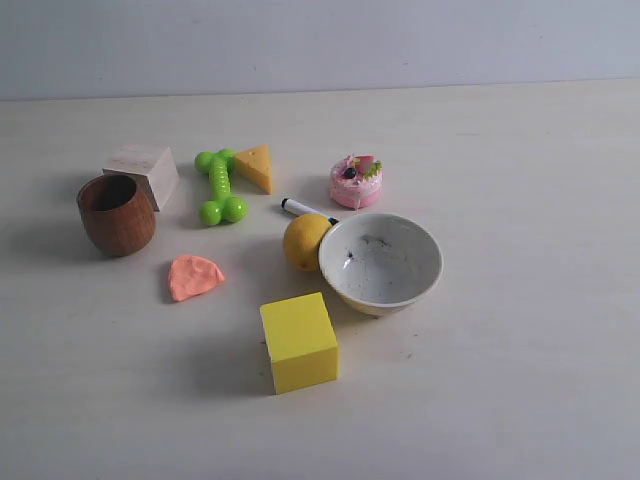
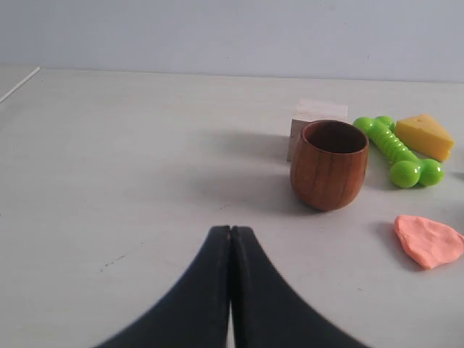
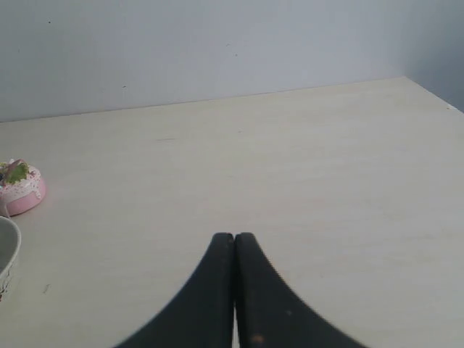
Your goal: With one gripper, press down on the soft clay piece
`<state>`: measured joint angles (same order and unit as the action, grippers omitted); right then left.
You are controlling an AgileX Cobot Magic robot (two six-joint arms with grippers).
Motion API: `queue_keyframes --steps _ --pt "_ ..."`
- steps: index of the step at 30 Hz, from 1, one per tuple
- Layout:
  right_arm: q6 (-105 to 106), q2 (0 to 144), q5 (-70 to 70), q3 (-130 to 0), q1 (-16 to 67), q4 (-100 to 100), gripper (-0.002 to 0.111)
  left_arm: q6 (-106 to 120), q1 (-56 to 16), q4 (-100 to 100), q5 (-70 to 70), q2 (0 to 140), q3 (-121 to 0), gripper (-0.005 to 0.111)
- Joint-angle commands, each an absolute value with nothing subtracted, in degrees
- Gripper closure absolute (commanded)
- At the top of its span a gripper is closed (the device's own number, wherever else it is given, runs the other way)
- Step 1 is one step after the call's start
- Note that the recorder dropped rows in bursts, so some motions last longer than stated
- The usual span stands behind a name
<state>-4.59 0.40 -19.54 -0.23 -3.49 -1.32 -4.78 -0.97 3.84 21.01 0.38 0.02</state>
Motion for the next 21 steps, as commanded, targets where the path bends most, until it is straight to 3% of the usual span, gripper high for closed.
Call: queue_keyframes --steps 1,15,21 --pt "-4.5 0.0 -19.3 0.0 -3.8 -1.4 0.108 -4.6 -1.3 3.8 20.5 0.0 0.0 0.107" --pt "-4.5 0.0 -19.3 0.0 -3.8 -1.4 0.108 -4.6 -1.3 3.8 19.2 0.0 0.0 0.107" --pt "-4.5 0.0 -19.3 0.0 -3.8 -1.4 0.108 -4.6 -1.3 3.8 6.0 0.0 0.0 0.107"
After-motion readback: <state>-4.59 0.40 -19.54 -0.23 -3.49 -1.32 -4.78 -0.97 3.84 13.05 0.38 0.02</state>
